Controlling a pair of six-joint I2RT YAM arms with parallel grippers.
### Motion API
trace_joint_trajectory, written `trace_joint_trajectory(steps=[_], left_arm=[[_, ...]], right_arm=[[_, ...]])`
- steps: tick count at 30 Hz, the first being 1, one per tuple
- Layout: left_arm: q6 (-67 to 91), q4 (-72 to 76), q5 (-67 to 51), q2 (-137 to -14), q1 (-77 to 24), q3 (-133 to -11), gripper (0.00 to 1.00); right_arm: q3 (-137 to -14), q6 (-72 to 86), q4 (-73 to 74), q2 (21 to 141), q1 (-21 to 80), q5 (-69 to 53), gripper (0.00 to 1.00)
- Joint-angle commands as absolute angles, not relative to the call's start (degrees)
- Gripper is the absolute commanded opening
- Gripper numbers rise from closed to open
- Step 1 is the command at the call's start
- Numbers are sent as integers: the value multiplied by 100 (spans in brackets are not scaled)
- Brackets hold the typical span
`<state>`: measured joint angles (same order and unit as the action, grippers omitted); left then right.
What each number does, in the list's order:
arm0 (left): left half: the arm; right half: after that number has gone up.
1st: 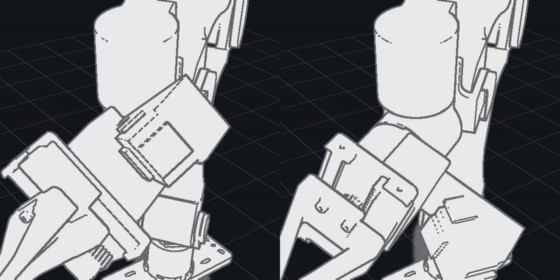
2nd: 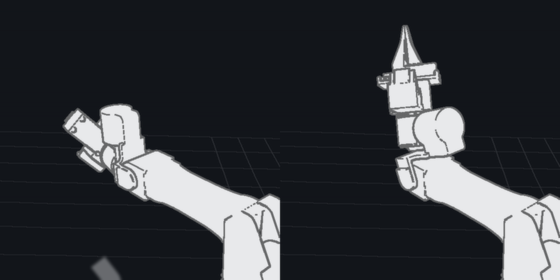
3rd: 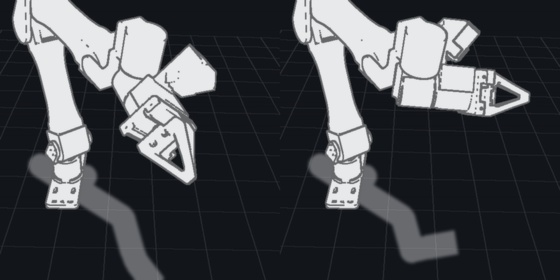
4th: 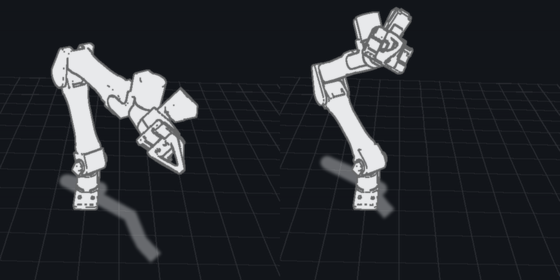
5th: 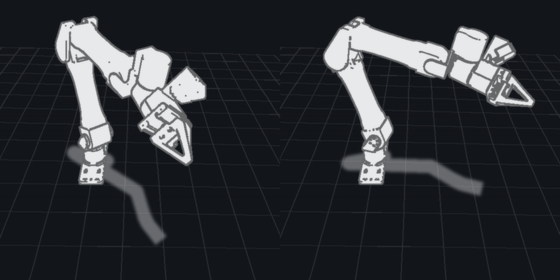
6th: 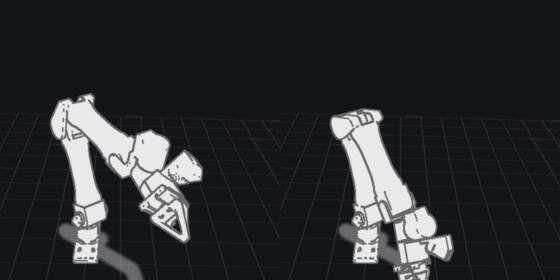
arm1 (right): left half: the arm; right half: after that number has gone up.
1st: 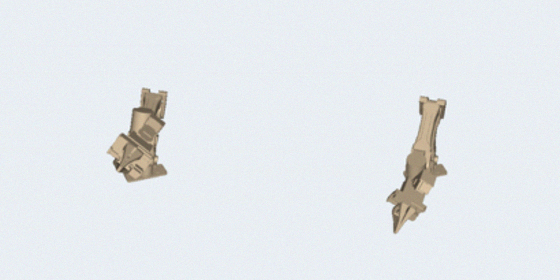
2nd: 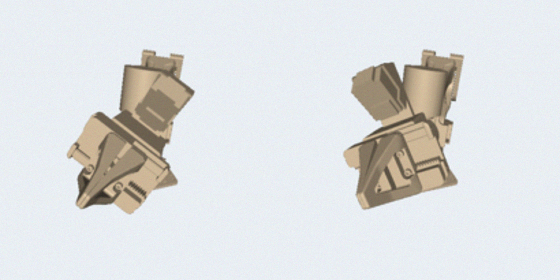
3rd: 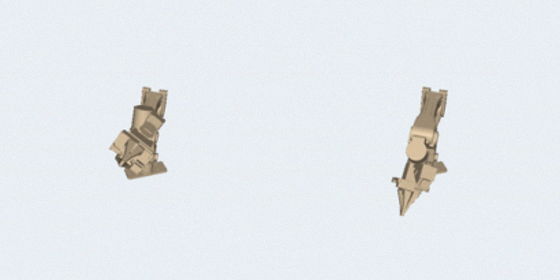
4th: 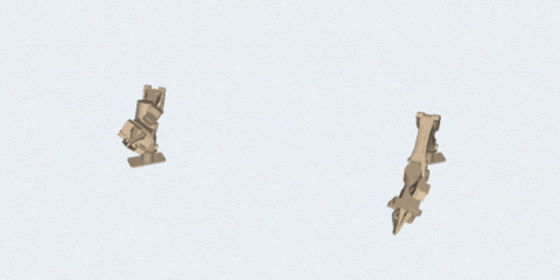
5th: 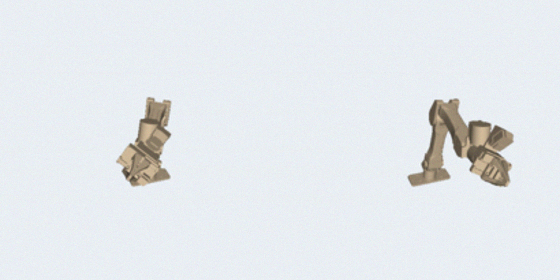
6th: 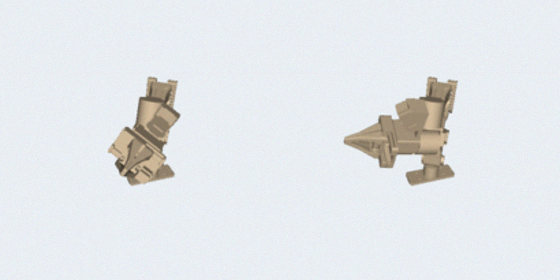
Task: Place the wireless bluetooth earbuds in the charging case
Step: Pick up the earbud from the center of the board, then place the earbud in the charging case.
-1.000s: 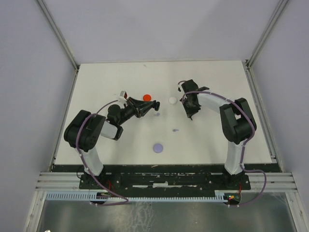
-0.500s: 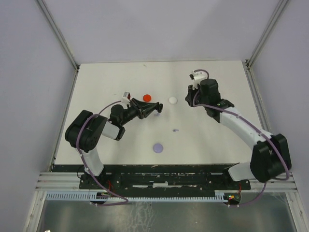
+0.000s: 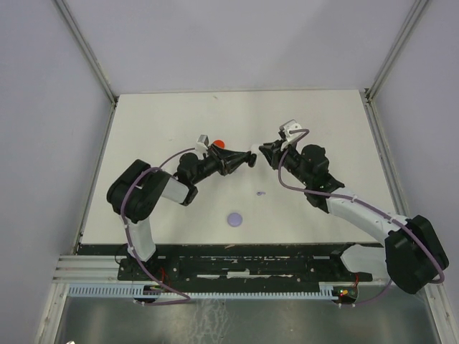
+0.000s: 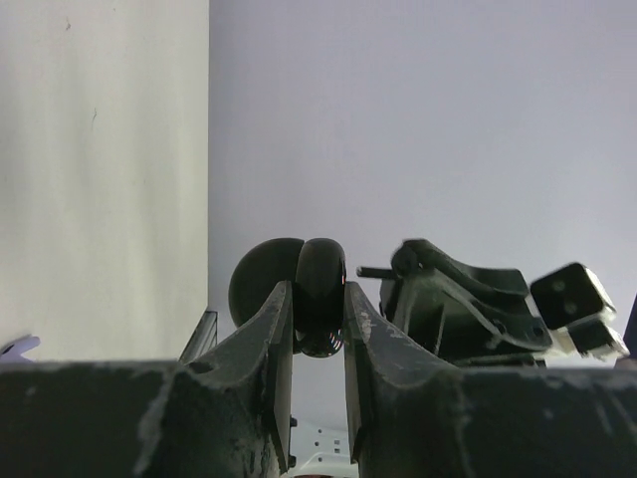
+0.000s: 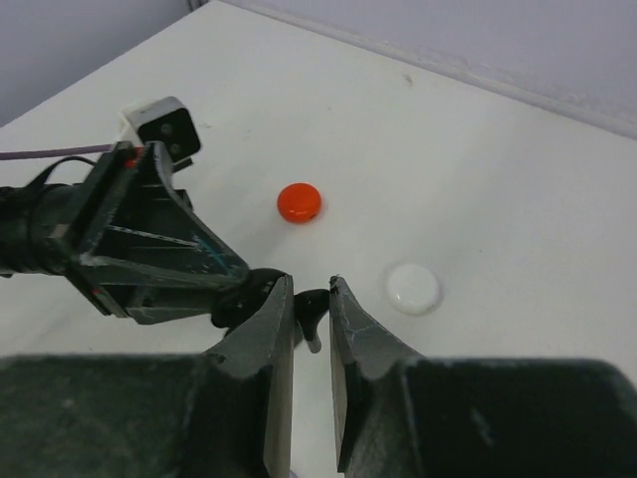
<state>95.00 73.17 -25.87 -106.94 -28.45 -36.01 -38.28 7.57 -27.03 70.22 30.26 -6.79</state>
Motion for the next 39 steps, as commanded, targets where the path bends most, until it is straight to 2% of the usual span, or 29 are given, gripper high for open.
trace_joint_trajectory(steps=[1, 39], left_arm=[[9882, 7589, -2468, -10826, -2976, -3866, 3], [9773, 7368, -2670, -10294, -3061, -3956, 3]], right_arm=[[-3792, 309, -3789, 6938, 3386, -579, 1], [-3653, 26, -3850, 7406, 3661, -369, 1]])
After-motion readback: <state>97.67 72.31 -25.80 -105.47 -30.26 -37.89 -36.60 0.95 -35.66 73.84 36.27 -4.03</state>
